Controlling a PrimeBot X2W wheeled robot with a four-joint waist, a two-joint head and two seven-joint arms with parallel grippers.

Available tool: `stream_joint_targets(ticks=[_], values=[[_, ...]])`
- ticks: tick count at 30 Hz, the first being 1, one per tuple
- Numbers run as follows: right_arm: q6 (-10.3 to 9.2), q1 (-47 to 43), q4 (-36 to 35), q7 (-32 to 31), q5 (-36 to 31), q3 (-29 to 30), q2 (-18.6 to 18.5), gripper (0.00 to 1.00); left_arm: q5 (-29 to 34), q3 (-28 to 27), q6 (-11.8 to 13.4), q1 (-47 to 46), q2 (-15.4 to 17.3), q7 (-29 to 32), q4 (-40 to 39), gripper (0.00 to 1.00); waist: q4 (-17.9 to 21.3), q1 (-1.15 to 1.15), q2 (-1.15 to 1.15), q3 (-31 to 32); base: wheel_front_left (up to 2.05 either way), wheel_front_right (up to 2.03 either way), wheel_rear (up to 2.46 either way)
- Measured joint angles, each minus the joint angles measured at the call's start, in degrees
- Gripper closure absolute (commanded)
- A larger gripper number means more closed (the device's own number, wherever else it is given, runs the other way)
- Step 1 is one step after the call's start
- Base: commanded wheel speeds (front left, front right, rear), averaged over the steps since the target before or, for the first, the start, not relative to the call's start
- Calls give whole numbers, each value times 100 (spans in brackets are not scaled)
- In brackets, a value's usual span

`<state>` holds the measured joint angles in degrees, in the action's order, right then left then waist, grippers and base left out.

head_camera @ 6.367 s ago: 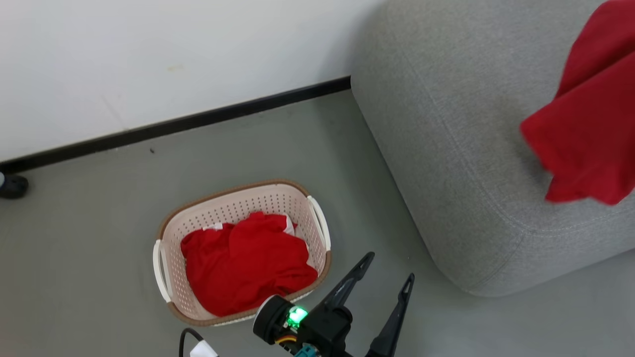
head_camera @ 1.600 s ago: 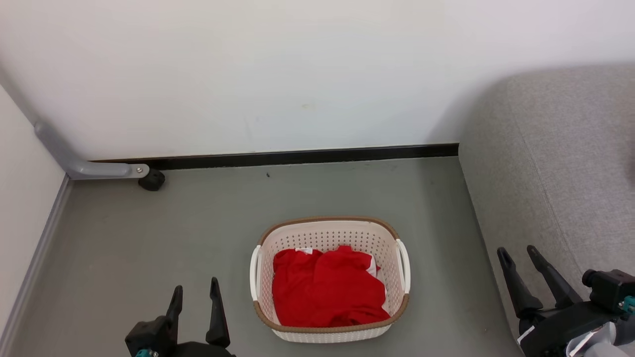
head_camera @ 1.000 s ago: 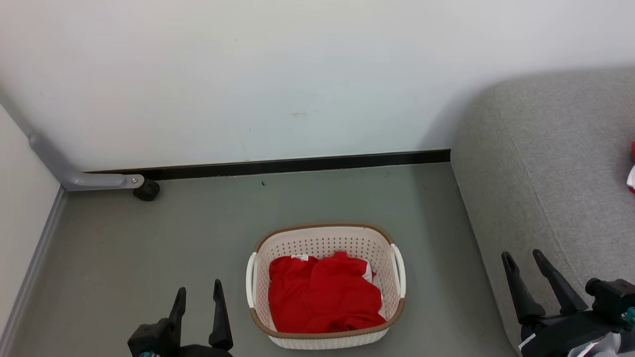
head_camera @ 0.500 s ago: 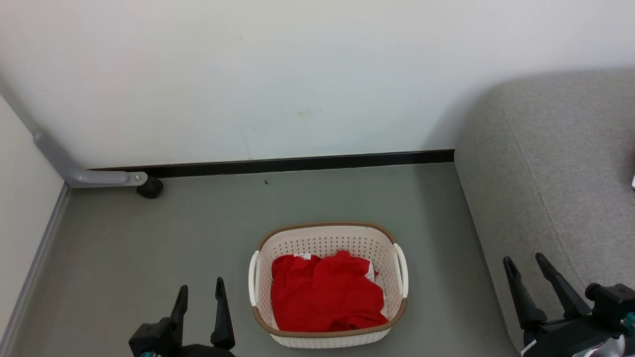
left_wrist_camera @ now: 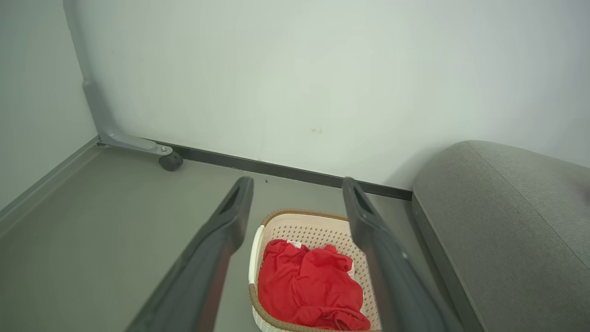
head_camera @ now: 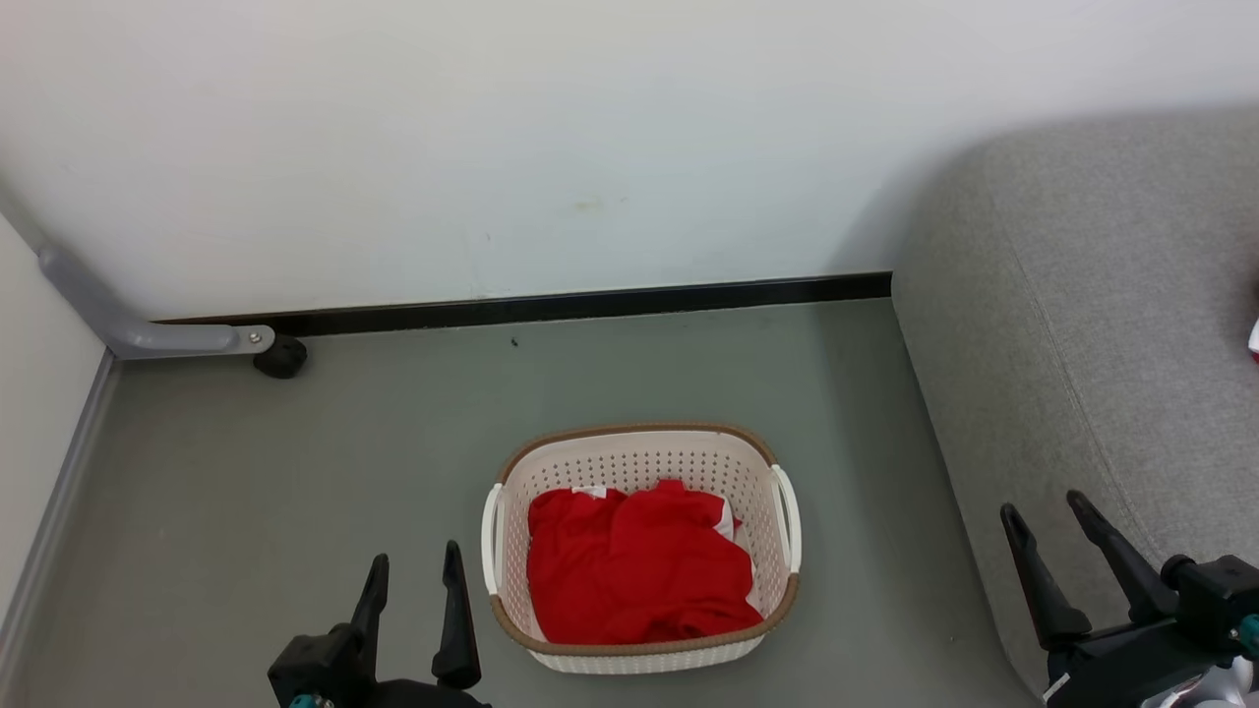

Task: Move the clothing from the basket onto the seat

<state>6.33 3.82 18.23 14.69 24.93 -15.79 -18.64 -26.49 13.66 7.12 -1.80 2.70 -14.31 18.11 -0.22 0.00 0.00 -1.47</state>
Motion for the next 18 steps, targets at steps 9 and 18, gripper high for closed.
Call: stream_joint_targets(ticks=[9, 18], values=[[24, 3, -124, 0, -30, 156, -49, 0, -15, 164, 0, -19, 1, 0, -137, 0, 62, 0, 1, -259, 0, 0, 0], [57, 70, -376, 0, -63, 259, -142, 0, -20, 600, 0, -333, 1, 0, -137, 0, 172, 0, 1, -732, 0, 0, 0]])
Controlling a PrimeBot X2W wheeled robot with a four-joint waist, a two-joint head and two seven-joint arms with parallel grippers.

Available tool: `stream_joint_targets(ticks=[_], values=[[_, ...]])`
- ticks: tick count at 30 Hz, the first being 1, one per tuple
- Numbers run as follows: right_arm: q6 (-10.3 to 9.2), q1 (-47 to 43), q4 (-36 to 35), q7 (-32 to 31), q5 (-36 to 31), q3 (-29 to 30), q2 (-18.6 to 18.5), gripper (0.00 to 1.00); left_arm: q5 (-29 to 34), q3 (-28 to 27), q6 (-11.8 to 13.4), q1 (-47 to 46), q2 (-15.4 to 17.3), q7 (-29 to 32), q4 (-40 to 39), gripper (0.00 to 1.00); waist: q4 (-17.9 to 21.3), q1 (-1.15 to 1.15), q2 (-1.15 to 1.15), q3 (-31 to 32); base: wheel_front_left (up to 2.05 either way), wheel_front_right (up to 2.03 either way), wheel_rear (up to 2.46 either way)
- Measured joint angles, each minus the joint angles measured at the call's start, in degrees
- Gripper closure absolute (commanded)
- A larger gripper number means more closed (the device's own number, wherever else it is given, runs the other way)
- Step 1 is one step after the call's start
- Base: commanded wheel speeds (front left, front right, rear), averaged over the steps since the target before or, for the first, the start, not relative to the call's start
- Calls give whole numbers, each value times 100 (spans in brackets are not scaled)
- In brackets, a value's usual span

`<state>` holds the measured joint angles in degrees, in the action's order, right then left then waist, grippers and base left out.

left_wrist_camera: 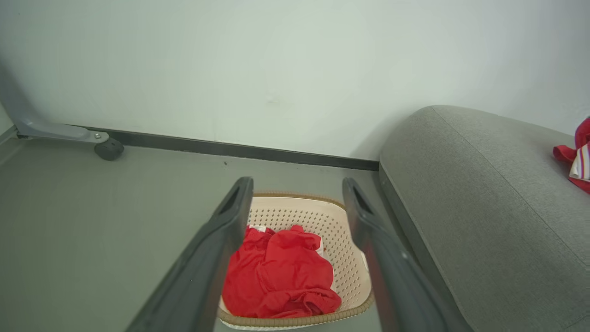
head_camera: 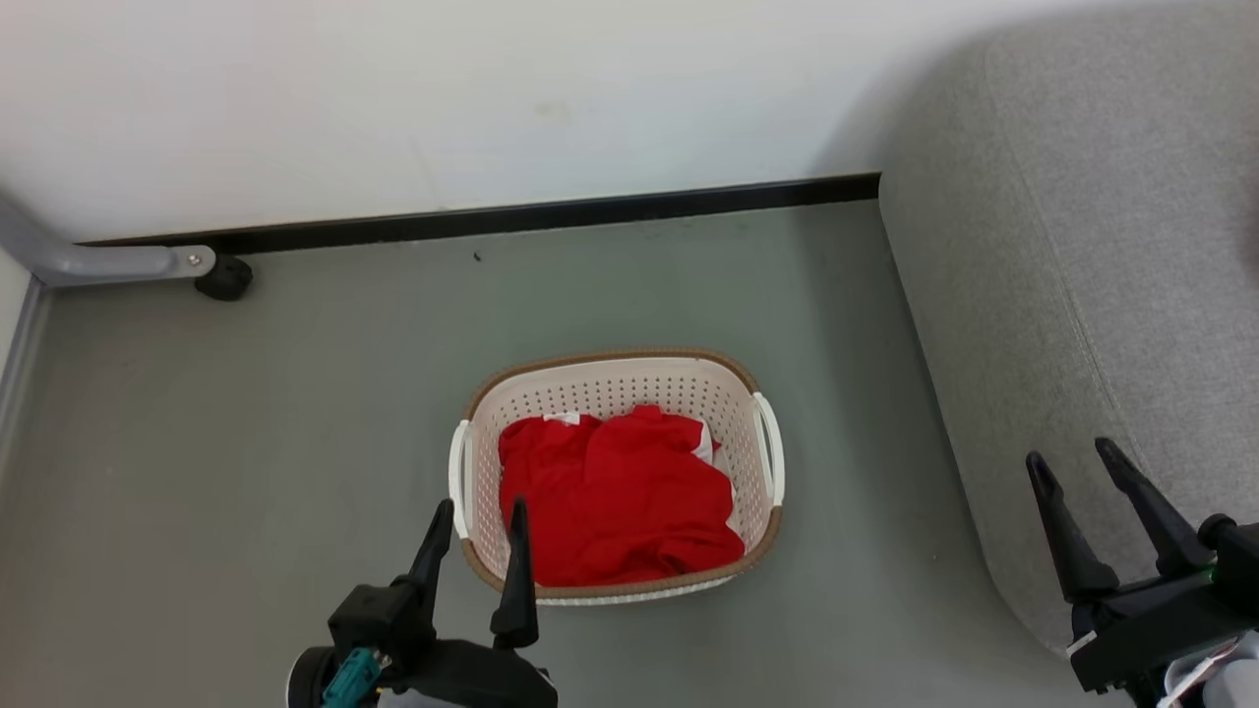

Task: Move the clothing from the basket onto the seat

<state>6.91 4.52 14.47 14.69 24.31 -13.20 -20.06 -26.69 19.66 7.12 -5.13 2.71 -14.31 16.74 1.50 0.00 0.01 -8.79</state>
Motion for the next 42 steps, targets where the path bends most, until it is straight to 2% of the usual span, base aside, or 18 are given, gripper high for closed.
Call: stream_joint_targets(ticks=[6, 13, 18, 23, 34, 42], values=[[16, 235, -224, 0, -15, 7, -157, 0, -40, 336, 0, -496, 0, 0, 214, 0, 108, 0, 0, -429, 0, 0, 0], [16, 500, -754, 0, 48, -350, -610, 0, -159, 656, 0, -1269, -3, 0, 750, 0, 247, -1, 0, -1060, 0, 0, 0], [16, 783, -1044, 1, 160, -445, -899, 0, -528, 838, 0, -1741, -5, 0, 1062, 0, 309, -1, 0, -1471, 0, 0, 0], [16, 1036, -1290, 1, 304, -524, -1128, 0, -603, 1032, 0, -2267, -13, 0, 1396, 0, 355, -1, 0, -1888, 0, 0, 0], [16, 1528, -1599, 1, 620, -680, -1435, 0, -667, 1218, 0, -3436, -23, 0, 2205, 0, 488, -1, 0, -2804, 0, 0, 0], [16, 1906, -1683, 1, 810, -740, -1581, 0, -921, 1044, 0, -4266, -44, -1, 3050, 0, 641, -1, 0, -3466, 0, 0, 0]])
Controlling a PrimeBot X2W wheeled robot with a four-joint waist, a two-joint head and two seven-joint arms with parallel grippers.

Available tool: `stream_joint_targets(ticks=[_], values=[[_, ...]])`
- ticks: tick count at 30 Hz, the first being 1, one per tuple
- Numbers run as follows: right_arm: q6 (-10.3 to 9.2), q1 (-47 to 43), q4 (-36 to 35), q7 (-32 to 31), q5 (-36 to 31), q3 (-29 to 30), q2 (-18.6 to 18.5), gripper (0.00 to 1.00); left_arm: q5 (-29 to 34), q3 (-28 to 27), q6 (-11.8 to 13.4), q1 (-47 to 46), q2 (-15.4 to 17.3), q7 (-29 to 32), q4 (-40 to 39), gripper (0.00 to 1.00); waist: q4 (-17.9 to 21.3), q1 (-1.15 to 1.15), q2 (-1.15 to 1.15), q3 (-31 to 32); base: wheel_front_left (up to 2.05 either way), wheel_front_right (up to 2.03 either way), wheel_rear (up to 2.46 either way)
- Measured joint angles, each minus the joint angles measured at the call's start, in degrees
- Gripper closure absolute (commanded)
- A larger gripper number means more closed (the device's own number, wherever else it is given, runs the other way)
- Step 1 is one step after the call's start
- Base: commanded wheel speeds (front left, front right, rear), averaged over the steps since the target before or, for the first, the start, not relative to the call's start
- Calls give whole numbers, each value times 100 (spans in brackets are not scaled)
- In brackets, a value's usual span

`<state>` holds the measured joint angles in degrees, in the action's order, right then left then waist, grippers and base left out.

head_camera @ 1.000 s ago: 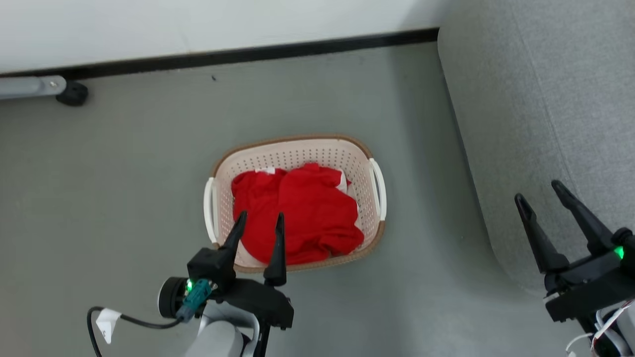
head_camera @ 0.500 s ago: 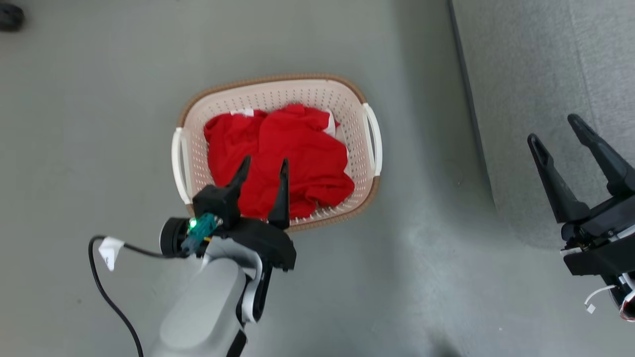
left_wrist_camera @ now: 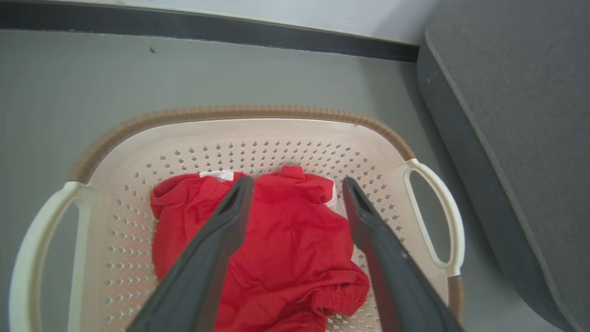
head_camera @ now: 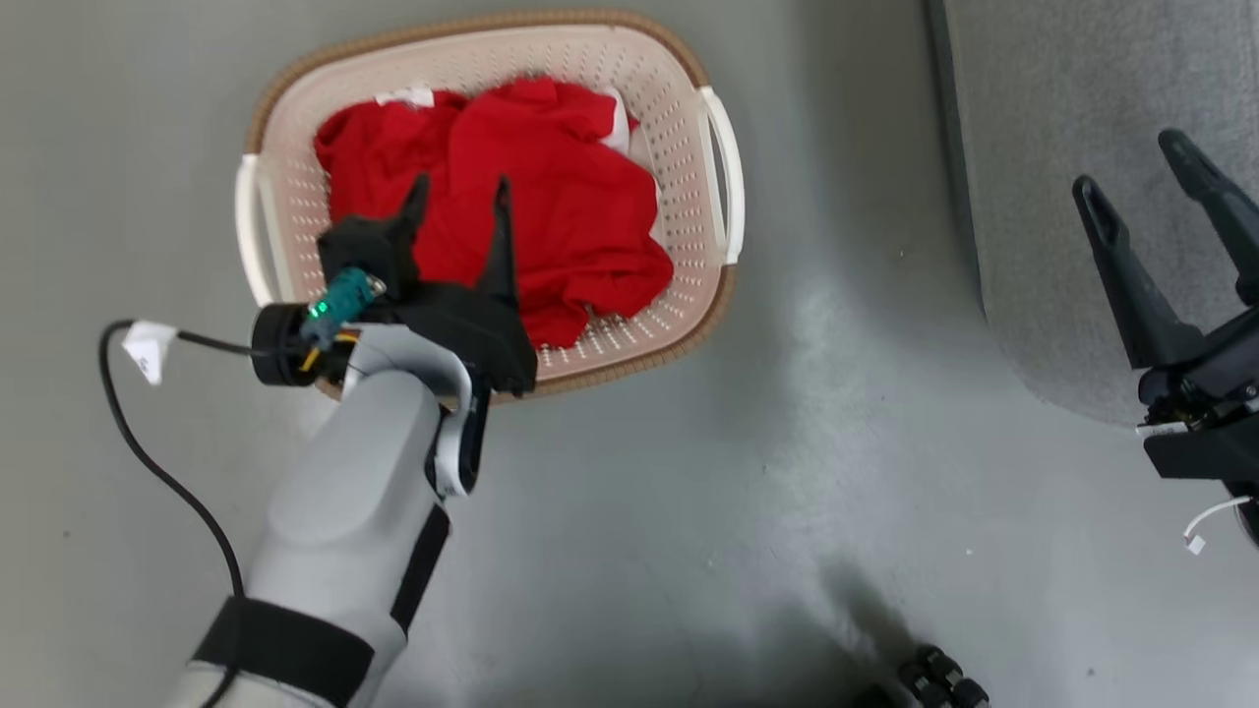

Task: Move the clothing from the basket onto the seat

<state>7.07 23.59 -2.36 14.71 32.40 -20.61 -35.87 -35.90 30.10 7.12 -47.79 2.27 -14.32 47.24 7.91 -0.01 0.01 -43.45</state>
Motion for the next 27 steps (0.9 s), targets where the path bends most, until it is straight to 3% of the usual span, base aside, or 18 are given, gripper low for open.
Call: stream_joint_targets(ticks=[14, 27], values=[[0, 577, -134, 0, 84, -392, -86, 0, -479, -46, -1, -828, -4, 0, 1151, 0, 334, 0, -1, -940, 0, 0, 0], [0, 727, -180, 1, 101, -700, -125, 0, -1113, 122, -1, -1188, -7, 0, 1731, 0, 511, 2, -2, -1183, 0, 0, 0]])
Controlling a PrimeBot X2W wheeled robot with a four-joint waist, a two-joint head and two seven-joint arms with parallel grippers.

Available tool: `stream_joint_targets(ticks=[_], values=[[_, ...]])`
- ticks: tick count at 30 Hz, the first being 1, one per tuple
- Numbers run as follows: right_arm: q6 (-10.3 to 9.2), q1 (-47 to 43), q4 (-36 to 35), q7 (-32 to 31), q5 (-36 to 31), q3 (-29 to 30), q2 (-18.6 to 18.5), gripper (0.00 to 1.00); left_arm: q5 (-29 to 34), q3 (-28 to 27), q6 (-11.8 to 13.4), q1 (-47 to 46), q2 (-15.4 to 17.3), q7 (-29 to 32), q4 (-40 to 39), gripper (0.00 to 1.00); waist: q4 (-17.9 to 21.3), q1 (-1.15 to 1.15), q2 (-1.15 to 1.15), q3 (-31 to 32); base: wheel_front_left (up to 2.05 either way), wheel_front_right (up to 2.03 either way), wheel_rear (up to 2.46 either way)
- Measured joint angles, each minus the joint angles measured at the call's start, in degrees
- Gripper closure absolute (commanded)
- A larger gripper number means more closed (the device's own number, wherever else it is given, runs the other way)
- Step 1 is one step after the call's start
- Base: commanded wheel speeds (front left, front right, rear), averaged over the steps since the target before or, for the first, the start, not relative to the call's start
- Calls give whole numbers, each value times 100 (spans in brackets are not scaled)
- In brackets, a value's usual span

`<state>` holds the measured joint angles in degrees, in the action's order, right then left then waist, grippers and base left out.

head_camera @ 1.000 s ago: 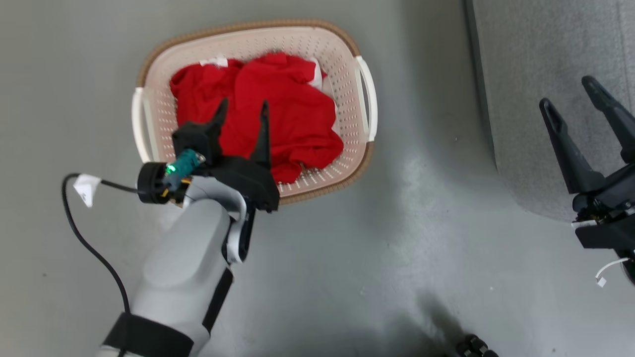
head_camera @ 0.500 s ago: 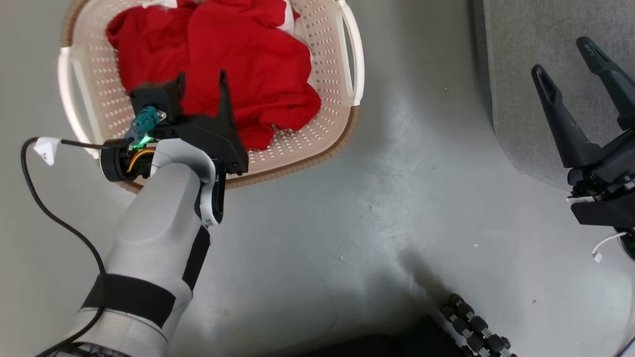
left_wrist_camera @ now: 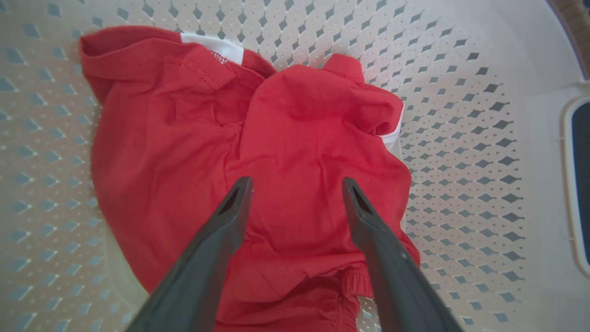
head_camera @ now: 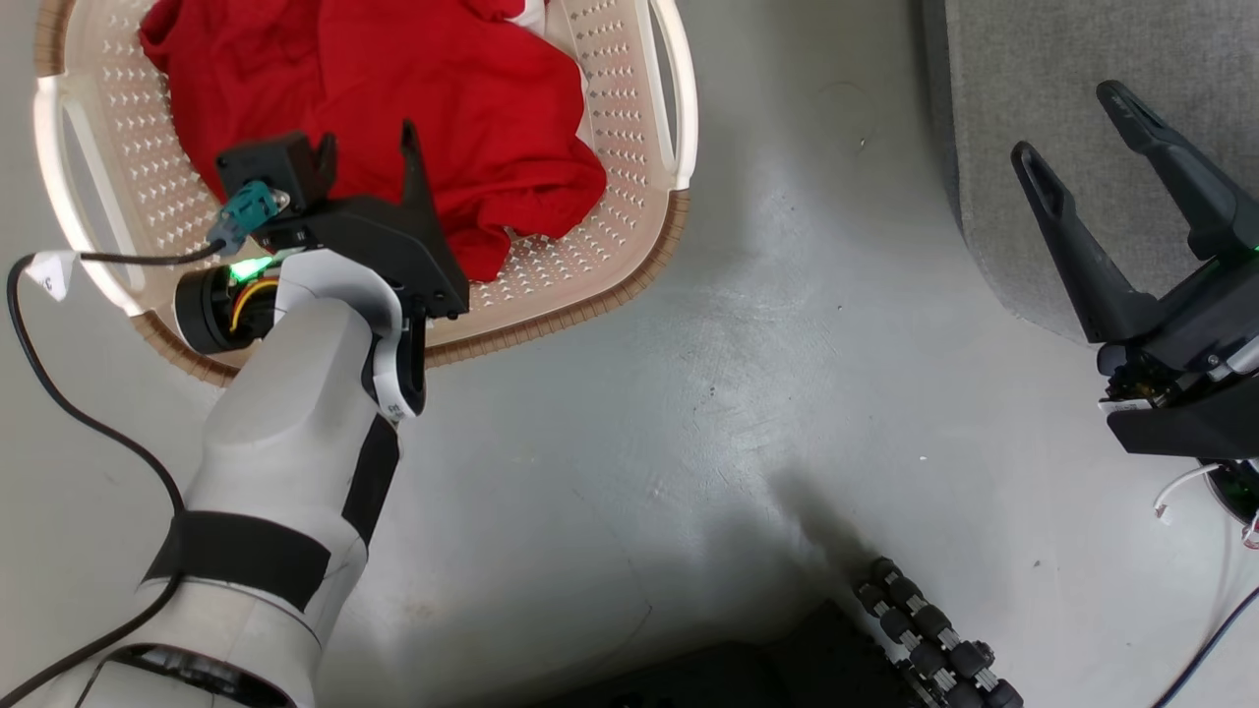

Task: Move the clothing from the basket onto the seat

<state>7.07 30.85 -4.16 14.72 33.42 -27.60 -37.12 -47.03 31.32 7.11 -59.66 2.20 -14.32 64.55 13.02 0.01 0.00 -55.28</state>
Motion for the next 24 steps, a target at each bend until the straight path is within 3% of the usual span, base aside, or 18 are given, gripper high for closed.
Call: stream_joint_targets(ticks=[24], values=[[-9, 129, -193, 58, -18, -126, -344, 0, -806, 355, 0, -331, -1, 0, 365, 0, -27, 0, 0, -375, 0, 0, 0]])
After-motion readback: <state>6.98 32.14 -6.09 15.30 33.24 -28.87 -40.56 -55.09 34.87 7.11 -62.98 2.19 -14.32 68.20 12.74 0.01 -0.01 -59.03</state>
